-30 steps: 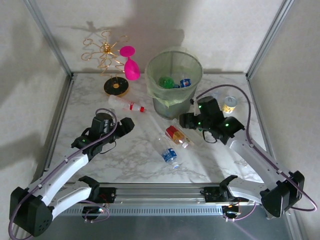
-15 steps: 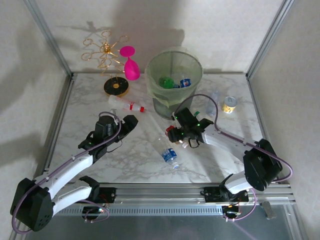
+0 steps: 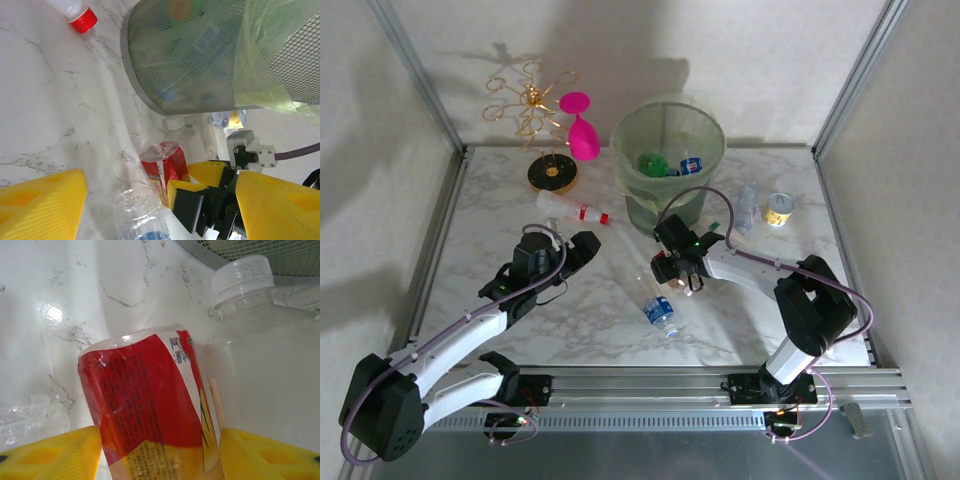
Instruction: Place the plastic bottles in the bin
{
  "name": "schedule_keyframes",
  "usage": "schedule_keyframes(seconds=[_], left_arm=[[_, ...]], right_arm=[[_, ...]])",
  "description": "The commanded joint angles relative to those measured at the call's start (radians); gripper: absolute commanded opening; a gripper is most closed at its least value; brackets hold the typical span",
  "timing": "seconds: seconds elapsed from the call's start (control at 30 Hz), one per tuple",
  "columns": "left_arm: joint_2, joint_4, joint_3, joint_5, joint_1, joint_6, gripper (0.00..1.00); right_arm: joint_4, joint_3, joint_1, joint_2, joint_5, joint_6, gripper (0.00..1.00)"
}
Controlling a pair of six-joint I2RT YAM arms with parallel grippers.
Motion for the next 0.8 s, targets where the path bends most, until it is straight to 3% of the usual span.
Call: schedule_keyframes(seconds=[0.0, 0.77], left_arm=[[-0.009, 0.001, 0.026, -0.011, -0.008, 0.025, 0.78], [-0.062, -0.065, 0.06, -0.024, -0.01, 0.061, 0.78]], right_arm=[[0.013, 0.02, 0.012, 0.036, 0.001, -0.011, 0.64], [0.04, 0.033, 0.015, 0.08, -0.013, -0.007, 0.7]])
